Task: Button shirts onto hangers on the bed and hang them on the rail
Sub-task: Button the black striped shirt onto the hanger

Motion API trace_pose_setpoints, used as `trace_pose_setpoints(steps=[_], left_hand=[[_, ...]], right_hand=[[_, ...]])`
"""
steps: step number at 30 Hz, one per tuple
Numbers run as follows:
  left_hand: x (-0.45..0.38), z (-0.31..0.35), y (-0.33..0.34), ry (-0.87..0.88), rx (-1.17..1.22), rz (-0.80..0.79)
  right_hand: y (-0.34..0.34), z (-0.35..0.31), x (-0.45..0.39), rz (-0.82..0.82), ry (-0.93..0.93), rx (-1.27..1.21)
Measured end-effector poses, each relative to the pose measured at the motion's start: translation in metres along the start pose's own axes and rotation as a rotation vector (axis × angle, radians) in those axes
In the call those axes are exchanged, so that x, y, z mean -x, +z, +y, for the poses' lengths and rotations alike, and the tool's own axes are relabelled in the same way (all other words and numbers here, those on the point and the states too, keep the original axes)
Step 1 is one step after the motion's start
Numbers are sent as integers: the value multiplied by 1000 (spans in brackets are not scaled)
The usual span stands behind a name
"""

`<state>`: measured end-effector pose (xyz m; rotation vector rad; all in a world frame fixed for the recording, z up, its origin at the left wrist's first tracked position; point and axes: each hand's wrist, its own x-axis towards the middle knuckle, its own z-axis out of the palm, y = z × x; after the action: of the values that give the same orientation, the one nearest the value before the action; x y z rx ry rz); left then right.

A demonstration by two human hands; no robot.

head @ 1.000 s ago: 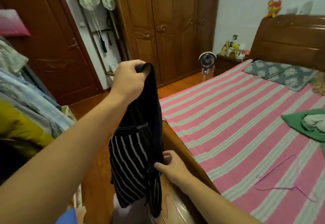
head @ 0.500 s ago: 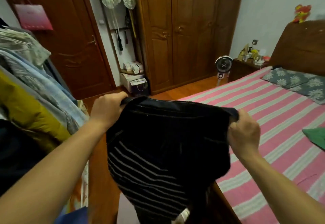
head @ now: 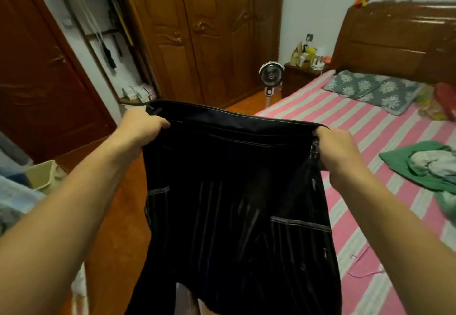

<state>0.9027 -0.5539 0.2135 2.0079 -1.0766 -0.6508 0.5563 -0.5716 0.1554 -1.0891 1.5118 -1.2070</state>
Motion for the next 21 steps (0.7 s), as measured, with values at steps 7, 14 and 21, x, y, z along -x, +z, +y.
trace_pose_setpoints(steps=[7, 14, 21], left_hand=[[-48, 17, 123, 121, -387, -23], [-83, 34, 192, 161, -669, -18], [-157, 160, 285, 458, -190, 61]], right_hand=[[-35, 54, -45, 186, 348, -540], [-10, 66, -63, 327, 539, -788], [4, 28, -172, 465, 355, -923]])
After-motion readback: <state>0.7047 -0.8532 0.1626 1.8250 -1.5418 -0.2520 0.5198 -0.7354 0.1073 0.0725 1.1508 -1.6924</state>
